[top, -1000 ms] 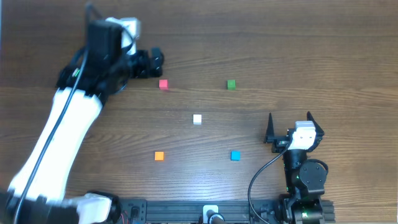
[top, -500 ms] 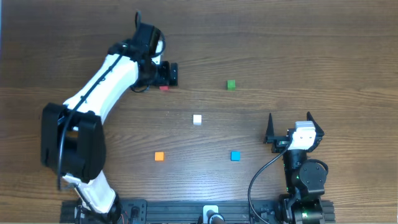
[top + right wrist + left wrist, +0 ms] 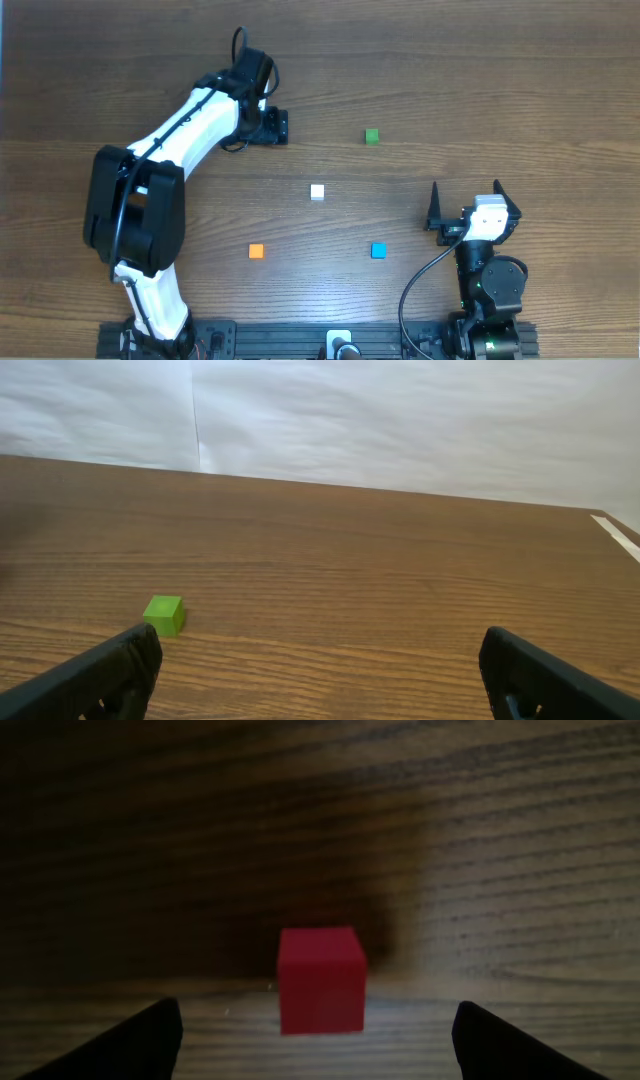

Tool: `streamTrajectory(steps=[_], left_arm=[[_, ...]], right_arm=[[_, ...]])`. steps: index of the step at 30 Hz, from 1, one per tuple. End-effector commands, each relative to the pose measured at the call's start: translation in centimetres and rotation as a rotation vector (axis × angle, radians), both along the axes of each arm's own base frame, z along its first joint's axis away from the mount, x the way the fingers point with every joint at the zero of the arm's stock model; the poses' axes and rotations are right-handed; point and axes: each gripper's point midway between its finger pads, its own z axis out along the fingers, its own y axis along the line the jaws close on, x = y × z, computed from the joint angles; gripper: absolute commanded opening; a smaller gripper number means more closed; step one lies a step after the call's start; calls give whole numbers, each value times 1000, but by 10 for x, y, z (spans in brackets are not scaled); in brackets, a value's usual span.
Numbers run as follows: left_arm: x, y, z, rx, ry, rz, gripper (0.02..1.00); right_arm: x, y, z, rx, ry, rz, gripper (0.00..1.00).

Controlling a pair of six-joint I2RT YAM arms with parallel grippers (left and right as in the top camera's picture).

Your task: Stack Cubes

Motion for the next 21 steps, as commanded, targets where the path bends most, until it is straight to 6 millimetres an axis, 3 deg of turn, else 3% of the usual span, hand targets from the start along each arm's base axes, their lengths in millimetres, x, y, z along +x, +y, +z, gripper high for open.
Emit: streamTrajectory(steps=[1, 21], left_arm=[[8, -2, -8, 25, -15, 0, 864], [7, -1, -17, 37, -1, 0, 546]], right_arm=[[0, 0, -2, -1, 0, 3, 991], [0, 0, -2, -1, 0, 3, 991]])
